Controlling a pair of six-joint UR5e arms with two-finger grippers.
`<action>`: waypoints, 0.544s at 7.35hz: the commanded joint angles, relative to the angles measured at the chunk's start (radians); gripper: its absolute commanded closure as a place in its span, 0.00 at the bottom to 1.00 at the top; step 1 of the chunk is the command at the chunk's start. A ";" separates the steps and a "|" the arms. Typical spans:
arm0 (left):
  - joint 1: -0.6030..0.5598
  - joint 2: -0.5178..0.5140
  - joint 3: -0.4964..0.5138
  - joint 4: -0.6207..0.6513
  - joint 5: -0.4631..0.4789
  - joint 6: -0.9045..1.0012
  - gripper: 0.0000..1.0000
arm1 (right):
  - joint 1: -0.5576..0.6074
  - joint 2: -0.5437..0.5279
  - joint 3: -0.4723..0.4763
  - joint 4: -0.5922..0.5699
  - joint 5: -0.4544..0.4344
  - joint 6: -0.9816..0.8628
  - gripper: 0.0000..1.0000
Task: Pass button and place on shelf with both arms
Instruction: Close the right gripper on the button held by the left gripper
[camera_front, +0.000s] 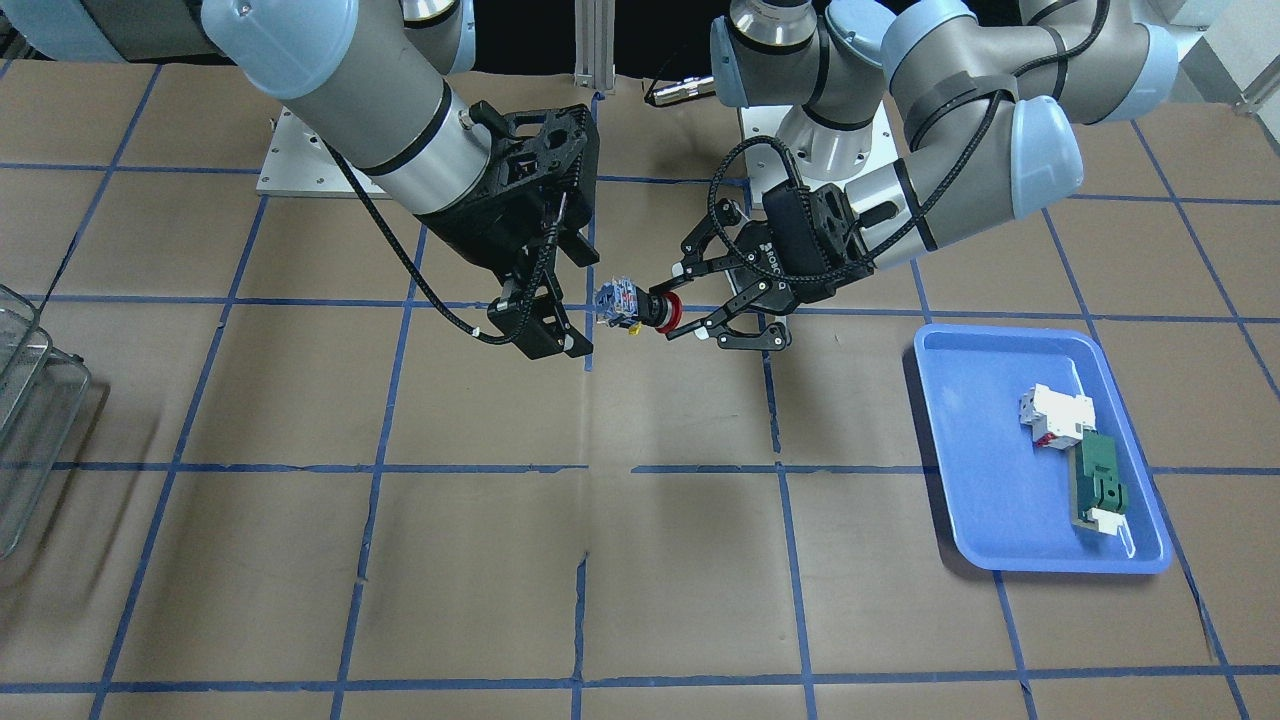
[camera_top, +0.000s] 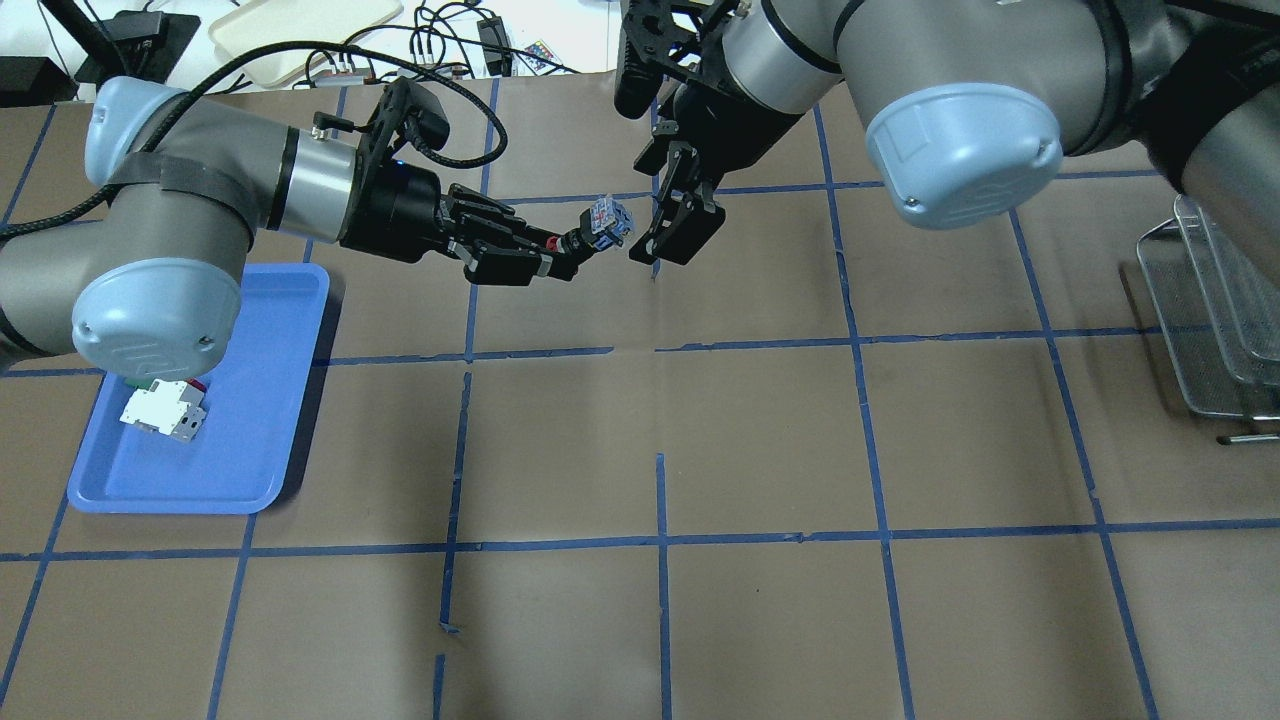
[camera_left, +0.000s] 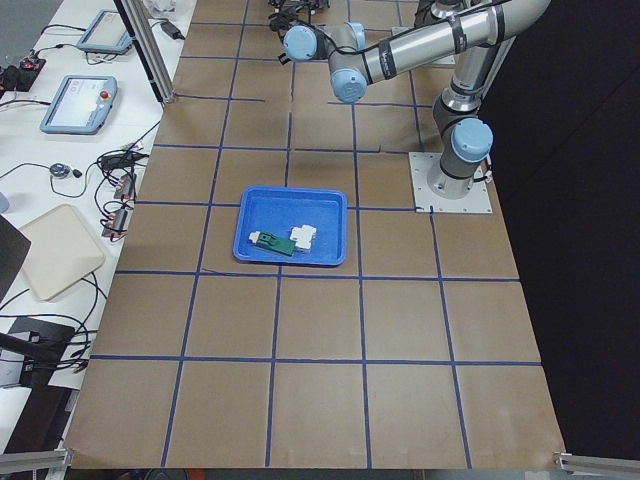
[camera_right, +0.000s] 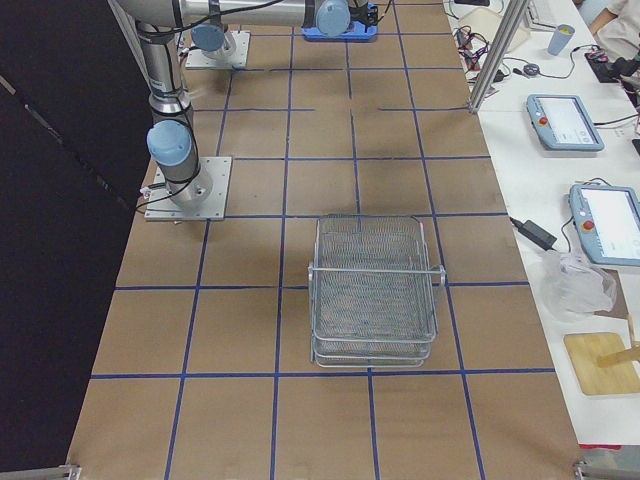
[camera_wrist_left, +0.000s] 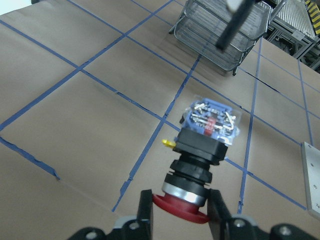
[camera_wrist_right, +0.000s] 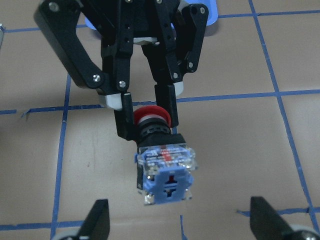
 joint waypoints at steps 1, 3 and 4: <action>-0.001 0.013 0.000 0.001 -0.002 -0.015 1.00 | 0.006 0.003 0.003 -0.003 -0.001 0.026 0.00; -0.004 0.015 0.000 0.001 -0.025 -0.024 1.00 | 0.023 0.002 0.007 0.010 -0.001 0.117 0.00; -0.015 0.016 0.003 0.004 -0.028 -0.042 1.00 | 0.045 0.002 0.007 0.010 -0.001 0.143 0.00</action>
